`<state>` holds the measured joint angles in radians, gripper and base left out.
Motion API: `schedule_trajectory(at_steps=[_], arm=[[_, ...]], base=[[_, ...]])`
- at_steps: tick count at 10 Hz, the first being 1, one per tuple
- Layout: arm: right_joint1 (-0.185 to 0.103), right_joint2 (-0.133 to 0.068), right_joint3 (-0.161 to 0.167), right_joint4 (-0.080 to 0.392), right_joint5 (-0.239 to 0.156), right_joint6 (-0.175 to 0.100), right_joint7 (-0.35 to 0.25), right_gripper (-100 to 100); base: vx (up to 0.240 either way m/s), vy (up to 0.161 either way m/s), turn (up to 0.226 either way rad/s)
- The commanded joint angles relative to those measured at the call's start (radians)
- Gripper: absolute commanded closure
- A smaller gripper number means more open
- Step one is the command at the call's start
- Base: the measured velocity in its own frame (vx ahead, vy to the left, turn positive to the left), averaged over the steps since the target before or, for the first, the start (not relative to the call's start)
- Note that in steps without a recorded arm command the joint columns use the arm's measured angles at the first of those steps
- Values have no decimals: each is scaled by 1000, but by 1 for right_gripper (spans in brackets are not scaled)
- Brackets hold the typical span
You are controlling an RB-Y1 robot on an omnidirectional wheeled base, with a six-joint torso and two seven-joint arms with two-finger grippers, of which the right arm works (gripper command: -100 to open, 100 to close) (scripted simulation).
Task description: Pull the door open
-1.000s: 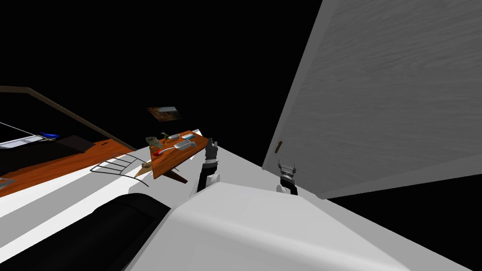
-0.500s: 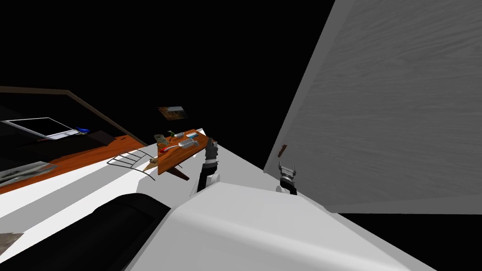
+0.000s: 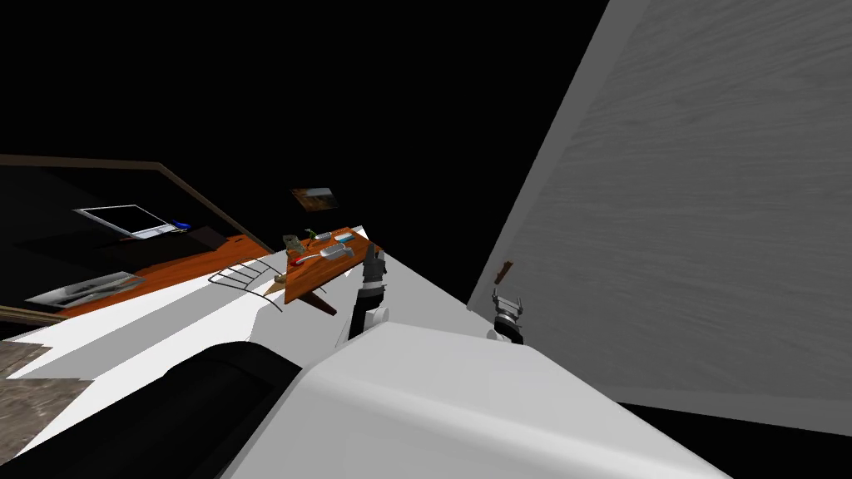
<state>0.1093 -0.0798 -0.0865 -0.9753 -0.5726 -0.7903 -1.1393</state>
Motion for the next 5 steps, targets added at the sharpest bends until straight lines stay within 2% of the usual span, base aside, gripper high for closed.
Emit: schedule_trajectory(at_steps=[1,3,4,5], arm=[[-10,5,-3,29,-15,-5,-28,-100],[-20,10,-6,63,-32,-11,-61,-100],[-10,9,-5,41,-27,-5,-47,-100],[0,-23,-5,57,-31,-12,-88,-100]], base=[[75,-61,125],[76,-75,107],[34,-34,20],[125,-19,42]])
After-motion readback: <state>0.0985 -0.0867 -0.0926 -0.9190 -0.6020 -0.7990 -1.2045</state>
